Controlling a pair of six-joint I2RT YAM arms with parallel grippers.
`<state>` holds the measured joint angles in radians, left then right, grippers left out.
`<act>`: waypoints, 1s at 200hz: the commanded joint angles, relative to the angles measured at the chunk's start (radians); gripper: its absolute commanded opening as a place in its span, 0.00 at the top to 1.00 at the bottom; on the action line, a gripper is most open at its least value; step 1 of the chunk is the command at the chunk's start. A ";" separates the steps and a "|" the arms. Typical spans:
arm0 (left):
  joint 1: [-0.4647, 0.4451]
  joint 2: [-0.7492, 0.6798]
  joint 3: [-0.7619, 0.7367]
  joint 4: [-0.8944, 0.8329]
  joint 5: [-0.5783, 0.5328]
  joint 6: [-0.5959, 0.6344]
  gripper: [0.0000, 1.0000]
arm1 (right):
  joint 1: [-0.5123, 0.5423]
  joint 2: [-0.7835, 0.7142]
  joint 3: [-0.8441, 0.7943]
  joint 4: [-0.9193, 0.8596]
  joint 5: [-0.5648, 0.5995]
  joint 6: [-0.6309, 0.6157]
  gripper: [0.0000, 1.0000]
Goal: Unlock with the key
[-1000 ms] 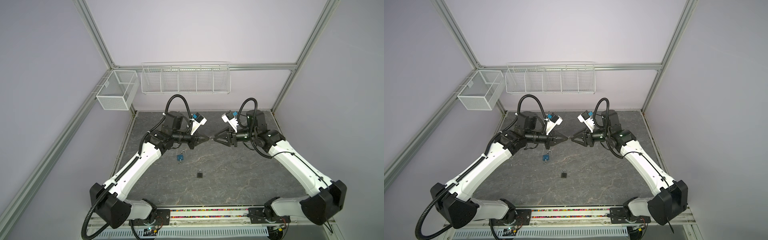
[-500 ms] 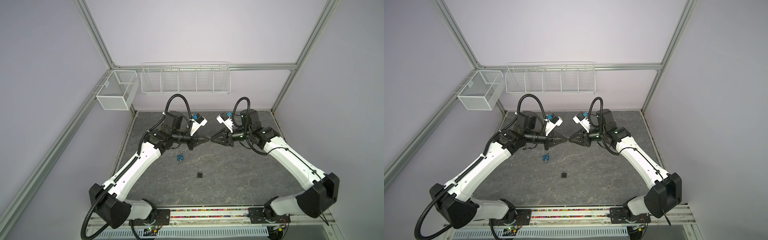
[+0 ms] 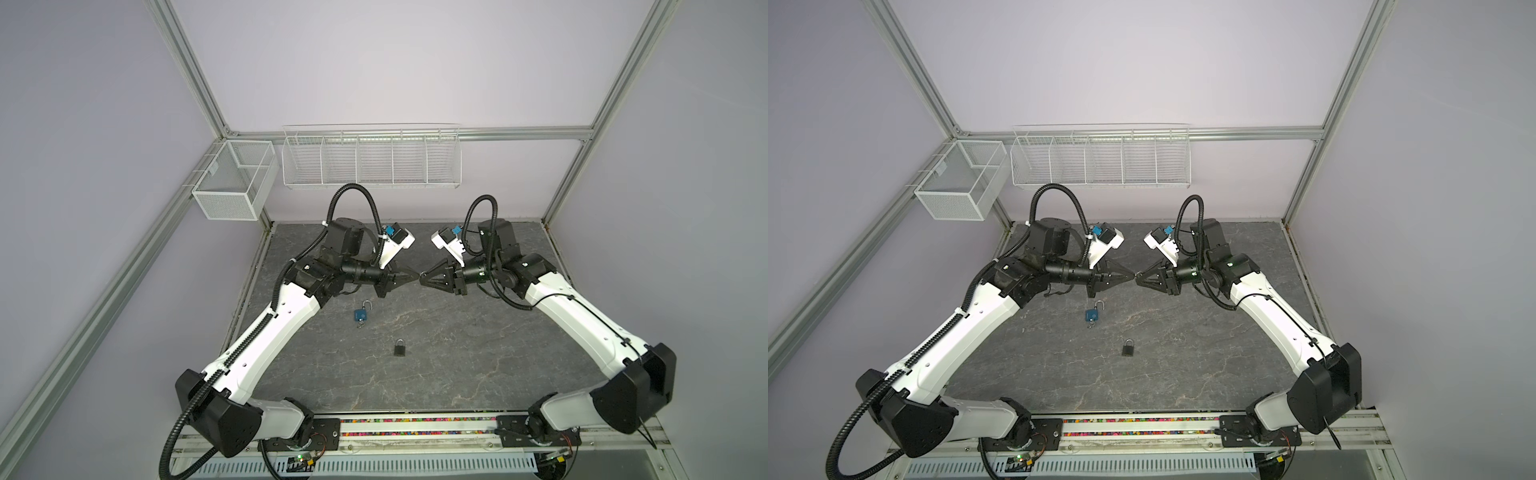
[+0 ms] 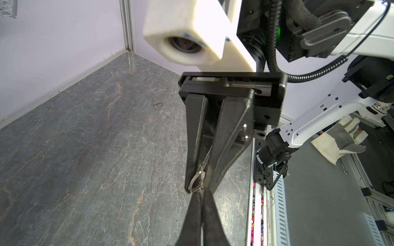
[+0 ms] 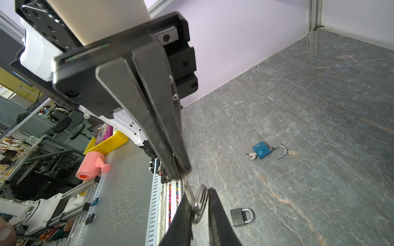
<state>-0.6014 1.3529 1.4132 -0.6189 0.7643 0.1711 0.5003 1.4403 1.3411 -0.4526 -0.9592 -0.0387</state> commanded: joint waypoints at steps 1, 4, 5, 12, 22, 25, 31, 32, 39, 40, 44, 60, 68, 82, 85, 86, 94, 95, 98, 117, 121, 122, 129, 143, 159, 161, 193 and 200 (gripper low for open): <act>-0.001 -0.003 0.033 -0.033 0.010 0.039 1.00 | 0.003 -0.031 0.018 -0.011 -0.031 -0.044 0.81; -0.002 -0.001 0.034 -0.035 0.009 0.040 1.00 | 0.004 -0.033 0.018 -0.009 -0.030 -0.045 0.81; -0.002 -0.001 0.034 -0.036 0.009 0.041 1.00 | 0.003 -0.034 0.018 -0.008 -0.031 -0.044 0.81; -0.002 0.001 0.037 -0.041 0.007 0.041 1.00 | 0.002 -0.037 0.018 -0.008 -0.029 -0.044 0.81; -0.001 0.006 0.040 -0.045 0.007 0.044 1.00 | 0.002 -0.043 0.021 -0.011 -0.025 -0.047 0.81; -0.001 0.006 0.041 -0.046 0.007 0.044 1.00 | 0.003 -0.045 0.021 -0.012 -0.023 -0.048 0.81; -0.001 0.008 0.043 -0.049 0.008 0.047 1.00 | 0.002 -0.048 0.021 -0.013 -0.023 -0.050 0.81; -0.001 0.008 0.043 -0.049 0.007 0.047 1.00 | 0.002 -0.048 0.022 -0.014 -0.023 -0.051 0.81; -0.001 0.008 0.045 -0.052 0.007 0.048 1.00 | 0.003 -0.051 0.021 -0.014 -0.018 -0.052 0.82; -0.001 0.008 0.044 -0.053 0.007 0.047 1.00 | 0.003 -0.051 0.021 -0.013 -0.017 -0.052 0.82; -0.001 0.008 0.046 -0.054 0.010 0.049 1.00 | 0.002 -0.052 0.022 -0.012 -0.014 -0.052 0.82; -0.002 0.009 0.044 -0.053 0.016 0.049 1.00 | 0.003 -0.049 0.024 -0.011 -0.013 -0.052 0.82; -0.002 0.009 0.048 -0.055 0.019 0.049 1.00 | 0.001 -0.044 0.027 -0.010 -0.018 -0.052 0.83; -0.001 0.010 0.049 -0.058 0.020 0.050 1.00 | 0.003 -0.032 0.031 -0.008 -0.026 -0.051 0.85; -0.001 0.010 0.049 -0.058 0.021 0.050 1.00 | 0.004 -0.029 0.032 -0.009 -0.027 -0.051 0.85; -0.001 0.010 0.049 -0.058 0.022 0.050 1.00 | 0.004 -0.028 0.032 -0.009 -0.028 -0.052 0.85; -0.001 0.012 0.050 -0.058 0.023 0.050 1.00 | 0.003 -0.023 0.033 -0.009 -0.030 -0.052 0.85; -0.002 0.013 0.051 -0.058 0.023 0.049 1.00 | 0.004 -0.022 0.033 -0.008 -0.030 -0.052 0.85; -0.002 0.012 0.051 -0.059 0.024 0.049 1.00 | 0.004 -0.022 0.035 -0.010 -0.031 -0.052 0.85; -0.002 0.017 0.059 -0.075 0.020 0.057 1.00 | 0.002 -0.023 0.036 -0.014 -0.035 -0.059 0.85; -0.001 0.018 0.060 -0.077 0.018 0.058 1.00 | 0.002 -0.025 0.037 -0.013 -0.035 -0.059 0.85; -0.001 0.018 0.060 -0.077 0.018 0.059 1.00 | 0.002 -0.025 0.037 -0.013 -0.034 -0.059 0.86; -0.001 0.019 0.063 -0.079 0.017 0.059 1.00 | 0.003 -0.028 0.038 -0.013 -0.034 -0.061 0.88; -0.002 0.021 0.066 -0.079 0.019 0.060 1.00 | 0.002 -0.027 0.039 -0.010 -0.033 -0.061 0.90; -0.001 0.026 0.073 -0.080 0.017 0.059 1.00 | 0.003 -0.020 0.041 -0.018 -0.034 -0.061 0.91; -0.001 0.026 0.074 -0.081 0.016 0.058 1.00 | 0.004 -0.019 0.040 -0.019 -0.034 -0.062 0.92; -0.002 0.031 0.081 -0.077 0.010 0.050 1.00 | 0.002 -0.025 0.022 0.000 -0.032 -0.047 0.93; -0.002 0.032 0.082 -0.076 0.007 0.048 1.00 | 0.002 -0.030 0.016 0.015 -0.028 -0.034 0.93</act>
<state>-0.6010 1.3708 1.4624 -0.6830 0.7746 0.1970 0.4988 1.4147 1.3571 -0.4648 -0.9627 -0.0605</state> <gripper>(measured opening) 0.047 0.075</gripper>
